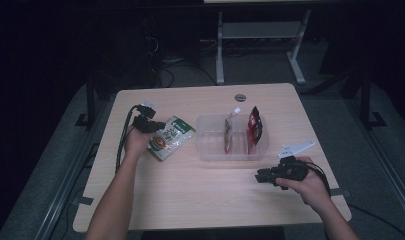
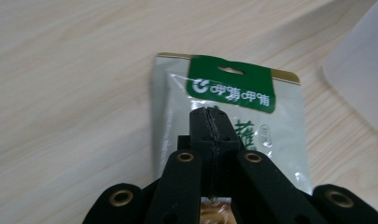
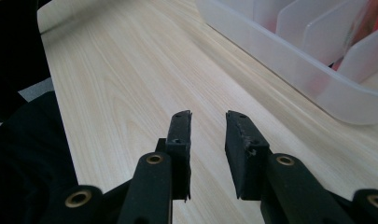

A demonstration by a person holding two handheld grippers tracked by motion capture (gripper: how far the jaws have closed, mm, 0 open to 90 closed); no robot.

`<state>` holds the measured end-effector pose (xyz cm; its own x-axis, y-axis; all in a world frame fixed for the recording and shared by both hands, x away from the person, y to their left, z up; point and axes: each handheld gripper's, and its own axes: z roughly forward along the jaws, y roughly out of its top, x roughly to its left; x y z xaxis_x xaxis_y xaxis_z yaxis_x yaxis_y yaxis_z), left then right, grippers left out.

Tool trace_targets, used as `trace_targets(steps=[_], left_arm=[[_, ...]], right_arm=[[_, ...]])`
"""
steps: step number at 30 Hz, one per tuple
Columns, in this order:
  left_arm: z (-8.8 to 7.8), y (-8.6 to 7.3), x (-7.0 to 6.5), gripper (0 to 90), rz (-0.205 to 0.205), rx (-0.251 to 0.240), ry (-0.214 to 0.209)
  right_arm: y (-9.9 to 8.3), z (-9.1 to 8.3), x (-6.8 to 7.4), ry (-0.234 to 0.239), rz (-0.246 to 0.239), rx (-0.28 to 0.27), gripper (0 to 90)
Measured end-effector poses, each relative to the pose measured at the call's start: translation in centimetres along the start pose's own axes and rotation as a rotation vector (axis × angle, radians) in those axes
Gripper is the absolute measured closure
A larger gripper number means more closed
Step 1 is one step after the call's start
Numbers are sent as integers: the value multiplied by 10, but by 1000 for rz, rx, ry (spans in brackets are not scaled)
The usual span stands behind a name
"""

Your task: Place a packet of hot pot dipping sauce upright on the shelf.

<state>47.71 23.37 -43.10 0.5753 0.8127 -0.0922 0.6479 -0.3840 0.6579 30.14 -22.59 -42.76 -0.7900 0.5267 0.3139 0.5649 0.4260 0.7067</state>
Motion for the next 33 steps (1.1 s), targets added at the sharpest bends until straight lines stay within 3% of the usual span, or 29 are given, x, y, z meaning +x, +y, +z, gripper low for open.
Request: trace_targets(steps=[5,9,13,17,19,23,27,33], left_arm=[[17,-5,-10,897,20,49,-7],[23,-13,-12,899,-15,45,-24],[21,-13,-17,900,37,83,-17],[18,-17,-17,900,57,103,-18],[14,-22,-14,900,37,98,-47],[3,-32,-10,900,42,117,-82],[-7,-45,-5,900,13,111,-157],[-22,-57,-4,900,44,158,-194]], right_arm=[[-2,-2,-1,-4,7,-4,711],[-2,-3,0,-3,2,-6,711],[-2,-2,0,-4,5,1,711],[-2,-1,2,-2,6,3,711],[-2,-1,3,-4,5,4,711],[-2,-2,3,-4,5,2,711],[-2,-1,3,-4,2,3,711],[-1,0,4,-5,2,5,711]])
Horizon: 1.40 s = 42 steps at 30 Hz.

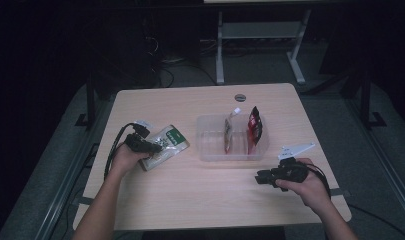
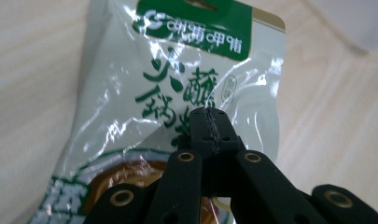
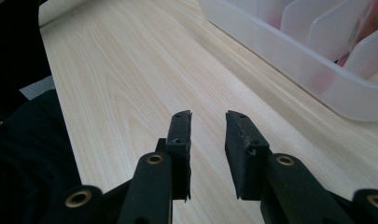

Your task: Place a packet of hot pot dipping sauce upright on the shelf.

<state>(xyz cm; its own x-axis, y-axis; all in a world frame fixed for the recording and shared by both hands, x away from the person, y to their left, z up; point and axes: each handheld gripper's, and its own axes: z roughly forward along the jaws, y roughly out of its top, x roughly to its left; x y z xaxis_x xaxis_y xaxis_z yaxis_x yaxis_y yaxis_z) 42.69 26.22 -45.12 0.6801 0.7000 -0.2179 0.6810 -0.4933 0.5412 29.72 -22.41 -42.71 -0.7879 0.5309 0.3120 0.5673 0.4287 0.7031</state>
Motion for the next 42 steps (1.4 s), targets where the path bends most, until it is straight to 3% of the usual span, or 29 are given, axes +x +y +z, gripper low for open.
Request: trace_targets(steps=[2,5,6,11,13,18,21,23,28,34,39,42], left_arm=[[-5,-3,-2,900,25,29,2],[-10,-8,-4,900,28,36,2],[-12,-8,-4,899,51,46,14],[-16,0,5,899,45,-7,88],[-18,3,11,899,0,-60,99],[-20,14,29,899,-24,-78,203],[-21,15,39,899,-70,-112,218],[-19,14,45,899,-83,-99,229],[-8,9,48,899,-93,-52,209],[-7,13,36,899,-39,-39,189],[-1,15,22,899,17,-17,139],[2,15,15,899,34,-29,119]], right_arm=[[0,0,1,-1,-3,0,711],[0,-1,1,-2,0,-2,712],[0,-1,1,-2,3,-3,712],[1,1,0,-3,1,-1,712],[1,1,1,-1,4,-1,712],[0,2,0,0,10,2,712],[-1,0,-1,0,7,-3,712],[-1,0,-2,0,11,0,712],[-1,0,-2,0,12,0,713],[-1,0,-2,-1,12,0,713],[-1,1,-1,0,4,2,713],[-1,1,-1,1,7,4,712]])
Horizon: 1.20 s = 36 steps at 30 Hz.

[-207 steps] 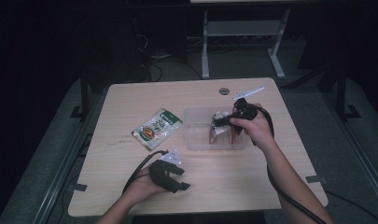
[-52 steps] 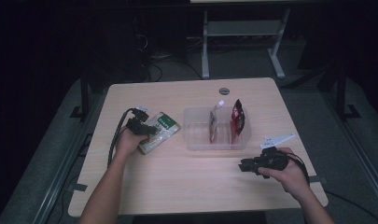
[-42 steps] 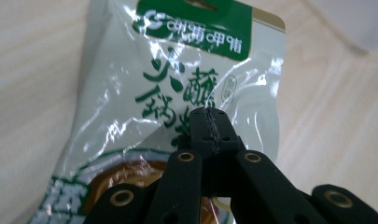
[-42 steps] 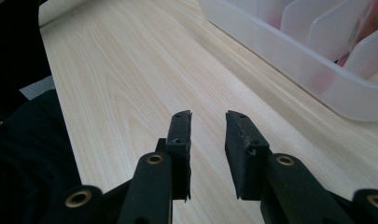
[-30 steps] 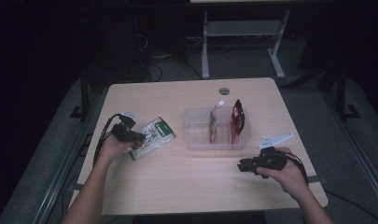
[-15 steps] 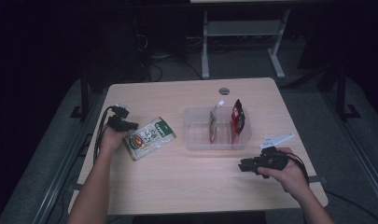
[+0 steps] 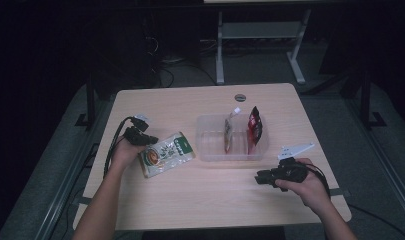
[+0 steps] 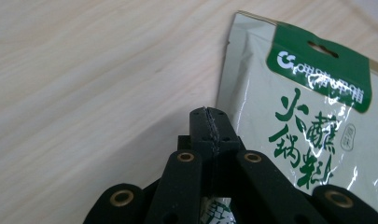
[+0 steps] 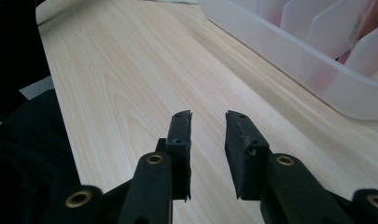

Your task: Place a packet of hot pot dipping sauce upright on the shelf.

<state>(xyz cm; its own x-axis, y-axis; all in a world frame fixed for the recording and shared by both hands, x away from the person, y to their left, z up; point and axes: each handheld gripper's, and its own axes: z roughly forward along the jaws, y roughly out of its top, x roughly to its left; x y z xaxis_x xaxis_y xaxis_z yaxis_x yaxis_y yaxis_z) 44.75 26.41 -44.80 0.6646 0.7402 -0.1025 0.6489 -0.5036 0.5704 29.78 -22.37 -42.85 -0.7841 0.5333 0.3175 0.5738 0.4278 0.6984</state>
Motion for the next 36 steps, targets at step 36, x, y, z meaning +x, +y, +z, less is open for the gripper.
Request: trace_targets(steps=[36], left_arm=[[-17,-30,-83,899,137,54,-215]], right_arm=[[-3,7,-2,-27,-11,50,466]])
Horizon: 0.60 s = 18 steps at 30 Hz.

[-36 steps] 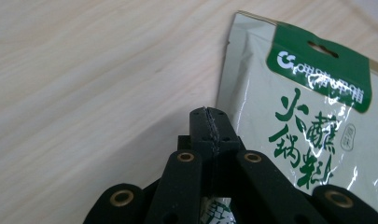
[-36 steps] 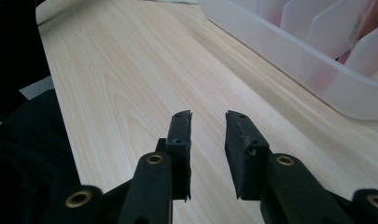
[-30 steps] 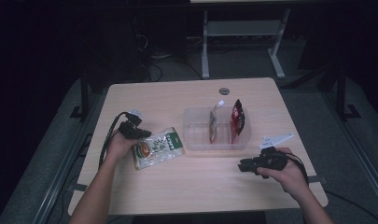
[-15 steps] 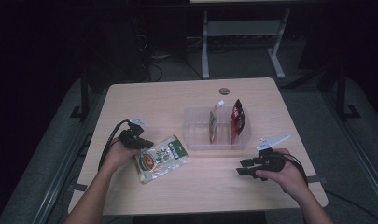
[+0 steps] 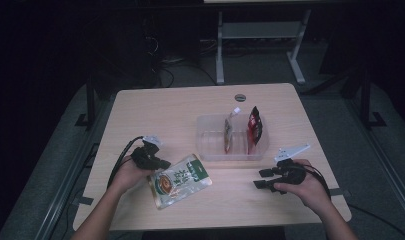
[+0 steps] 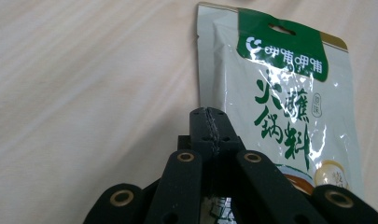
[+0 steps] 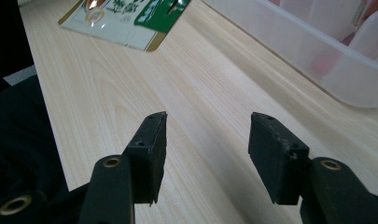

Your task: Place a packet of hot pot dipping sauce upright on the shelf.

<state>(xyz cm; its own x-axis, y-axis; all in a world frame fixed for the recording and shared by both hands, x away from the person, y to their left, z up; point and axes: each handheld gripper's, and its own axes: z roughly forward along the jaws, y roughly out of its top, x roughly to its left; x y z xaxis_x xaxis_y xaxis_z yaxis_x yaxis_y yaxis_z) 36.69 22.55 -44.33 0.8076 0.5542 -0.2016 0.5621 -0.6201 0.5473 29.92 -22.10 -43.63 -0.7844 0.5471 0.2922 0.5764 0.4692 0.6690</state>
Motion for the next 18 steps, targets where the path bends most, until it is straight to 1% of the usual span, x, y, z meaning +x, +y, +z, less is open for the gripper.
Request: trace_targets(steps=[1,2,6,8,10,12,14,16,18], left_arm=[[-1,-1,-4,899,12,5,-7],[-1,-2,-7,899,13,-3,-13],[0,-3,-19,899,33,-7,-40],[3,-2,-26,899,44,-11,-58],[5,-1,-29,899,53,-11,-68],[6,1,-33,899,72,-12,-67],[4,3,-35,899,74,-20,-70],[-1,3,-37,898,66,-43,-67],[-7,0,-40,898,67,-68,-64]], right_arm=[[0,0,0,-2,2,-3,465],[0,0,0,-3,1,-4,465],[0,1,-1,-3,1,-2,462],[0,1,0,-2,1,0,460],[1,2,0,-1,0,0,459],[1,2,0,-1,1,1,459],[1,1,0,-3,-2,-2,458],[0,1,-1,-2,-5,-6,455],[0,1,-2,2,7,2,449]])
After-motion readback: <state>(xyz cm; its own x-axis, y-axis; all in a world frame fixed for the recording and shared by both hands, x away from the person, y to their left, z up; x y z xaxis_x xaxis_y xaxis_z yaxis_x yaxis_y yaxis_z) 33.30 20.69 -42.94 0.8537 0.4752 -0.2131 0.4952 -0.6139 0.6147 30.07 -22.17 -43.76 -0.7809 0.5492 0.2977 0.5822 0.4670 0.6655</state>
